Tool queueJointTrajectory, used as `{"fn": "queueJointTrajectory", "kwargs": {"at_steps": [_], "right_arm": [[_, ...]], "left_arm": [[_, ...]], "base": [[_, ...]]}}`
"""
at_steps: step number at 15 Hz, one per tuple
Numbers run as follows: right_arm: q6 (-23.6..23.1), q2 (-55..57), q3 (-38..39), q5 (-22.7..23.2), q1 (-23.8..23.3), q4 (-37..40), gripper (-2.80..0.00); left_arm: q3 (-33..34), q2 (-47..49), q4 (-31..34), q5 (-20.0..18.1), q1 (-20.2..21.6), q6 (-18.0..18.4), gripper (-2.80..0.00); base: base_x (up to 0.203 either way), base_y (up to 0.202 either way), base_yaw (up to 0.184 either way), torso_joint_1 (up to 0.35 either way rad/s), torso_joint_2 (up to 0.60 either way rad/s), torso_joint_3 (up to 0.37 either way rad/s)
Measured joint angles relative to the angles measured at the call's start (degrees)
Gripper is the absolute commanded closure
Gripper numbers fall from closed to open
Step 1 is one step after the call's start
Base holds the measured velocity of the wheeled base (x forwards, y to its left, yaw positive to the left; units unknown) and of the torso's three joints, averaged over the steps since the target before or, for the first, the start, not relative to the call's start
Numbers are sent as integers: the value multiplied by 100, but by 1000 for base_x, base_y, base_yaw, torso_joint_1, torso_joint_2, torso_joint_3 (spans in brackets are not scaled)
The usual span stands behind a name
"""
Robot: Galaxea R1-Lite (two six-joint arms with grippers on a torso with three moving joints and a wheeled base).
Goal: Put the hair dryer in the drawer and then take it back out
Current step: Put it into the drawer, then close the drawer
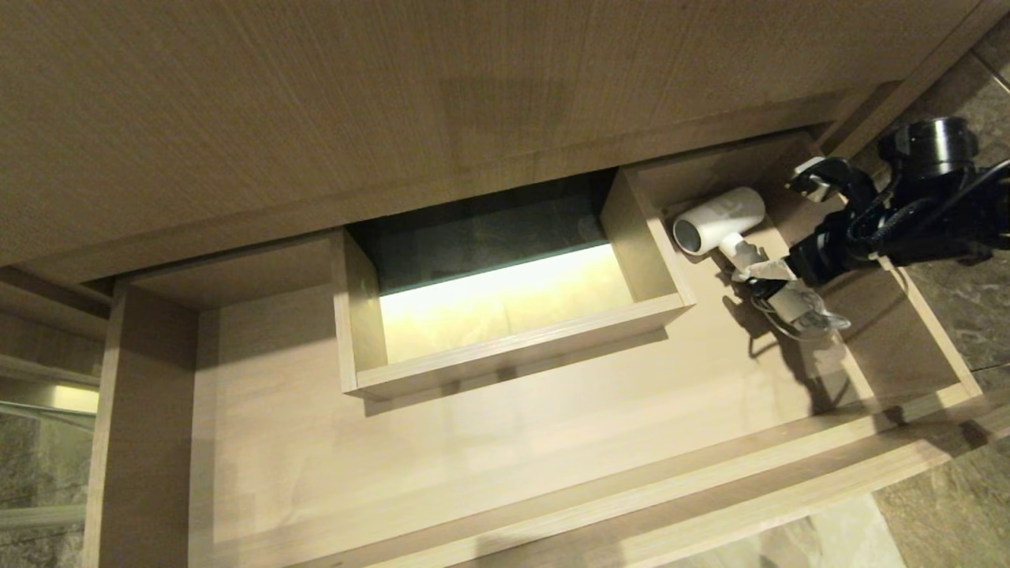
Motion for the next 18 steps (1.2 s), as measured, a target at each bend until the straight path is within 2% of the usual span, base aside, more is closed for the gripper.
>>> {"fn": "queueJointTrajectory", "kwargs": {"at_steps": [1,4,7,9,12,15,18], "right_arm": [[27,-392,278,-4,-40,6,0],[90,-1860,1252,-44,-135,265,0],[97,-3489,2309,-261,-185,1326,0],[110,-4278,3052,-544,-198,2217,0],[145,-4978,4042,-1368,-221,3246,0],[137,-5137,4511,-1485,-221,3241,0],[138,-4951,4618,-1485,-213,2764,0]], "left_arm": [[0,0,0,-2,1,-1,0],[0,0,0,-1,0,-1,0],[0,0,0,0,1,-2,0],[0,0,0,1,1,-2,0],[0,0,-2,1,1,-4,0],[0,0,0,0,1,-1,0],[0,0,0,0,1,-4,0]], "base": [[0,0,0,0,0,0],[0,0,0,0,0,0],[0,0,0,0,0,0],[0,0,0,0,0,0],[0,0,0,0,0,0],[0,0,0,0,0,0],[0,0,0,0,0,0]]}}
